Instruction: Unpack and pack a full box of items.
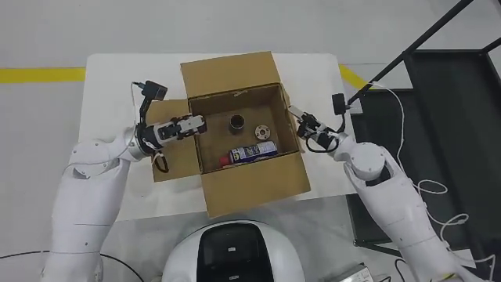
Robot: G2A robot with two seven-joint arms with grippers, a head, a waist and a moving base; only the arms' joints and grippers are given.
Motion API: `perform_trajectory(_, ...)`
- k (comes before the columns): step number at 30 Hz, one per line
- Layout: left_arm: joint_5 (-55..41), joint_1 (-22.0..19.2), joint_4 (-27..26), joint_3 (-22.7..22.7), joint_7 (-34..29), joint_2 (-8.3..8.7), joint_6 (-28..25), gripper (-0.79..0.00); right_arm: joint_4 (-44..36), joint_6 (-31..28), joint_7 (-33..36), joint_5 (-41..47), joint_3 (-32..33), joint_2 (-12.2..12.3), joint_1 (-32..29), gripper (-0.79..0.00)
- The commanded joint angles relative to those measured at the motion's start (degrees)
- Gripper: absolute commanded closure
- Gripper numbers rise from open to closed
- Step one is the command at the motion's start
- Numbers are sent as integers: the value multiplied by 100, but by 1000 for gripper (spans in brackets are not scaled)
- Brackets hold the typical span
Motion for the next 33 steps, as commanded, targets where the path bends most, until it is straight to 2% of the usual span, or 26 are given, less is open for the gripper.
perform_trajectory(1, -13, 49, -28, -45, 22, 20, 1, -785, -92, 50, 45, -72, 11, 6, -49, -785)
perform_trajectory(8, -59, 134, -54, -147, 83, 82, -3, -785, -710, 272, 103, -313, 81, 32, -430, -785)
perform_trajectory(13, -142, 143, -13, -198, 132, 116, -50, -785, -836, 339, 302, -283, 117, 39, -511, -785)
perform_trajectory(18, -247, 201, 0, -303, 211, 154, -182, -785, -824, -28, 290, -25, 222, 22, -490, -785)
perform_trajectory(22, -304, 306, 30, -452, 444, 183, -369, -785, -1067, -509, 161, -168, 256, 14, -488, -785)
perform_trajectory(25, -256, 419, 42, -589, 737, 204, -525, -785, -1324, -652, 330, -710, 123, 22, -343, -785)
perform_trajectory(30, 8, 623, 27, -826, 1221, 247, -670, -785, -1482, -70, 769, -1805, -569, -28, 300, -785)
perform_trajectory(33, -68, 763, -15, -972, 1404, 269, -755, -785, -1295, 357, 1102, -2301, -1061, -97, 854, -785)
